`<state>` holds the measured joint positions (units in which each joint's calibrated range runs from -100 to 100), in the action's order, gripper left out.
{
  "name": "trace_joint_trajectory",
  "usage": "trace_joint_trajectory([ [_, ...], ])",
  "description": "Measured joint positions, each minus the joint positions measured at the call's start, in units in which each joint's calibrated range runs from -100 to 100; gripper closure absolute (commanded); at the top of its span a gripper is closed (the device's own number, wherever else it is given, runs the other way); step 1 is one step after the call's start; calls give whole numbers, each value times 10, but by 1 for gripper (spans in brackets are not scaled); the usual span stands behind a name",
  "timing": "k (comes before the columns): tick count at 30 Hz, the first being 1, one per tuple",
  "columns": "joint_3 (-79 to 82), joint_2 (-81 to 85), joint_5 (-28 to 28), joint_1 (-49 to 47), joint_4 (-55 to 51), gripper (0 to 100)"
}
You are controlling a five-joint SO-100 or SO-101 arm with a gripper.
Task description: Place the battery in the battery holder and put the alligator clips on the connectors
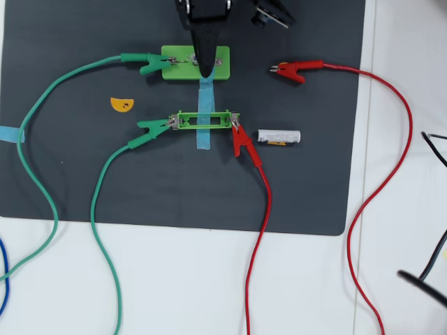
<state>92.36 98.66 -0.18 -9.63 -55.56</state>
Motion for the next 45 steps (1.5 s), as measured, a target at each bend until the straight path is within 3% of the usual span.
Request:
trace_joint_trajectory([
  [9, -112, -15, -4, 2, -41, 95],
  [20, -400, -452, 1, -143, 14, 95],
  [31, -738, -755, 87, -281, -52, 95],
  [45, -914, -1031, 112, -301, -127, 95],
])
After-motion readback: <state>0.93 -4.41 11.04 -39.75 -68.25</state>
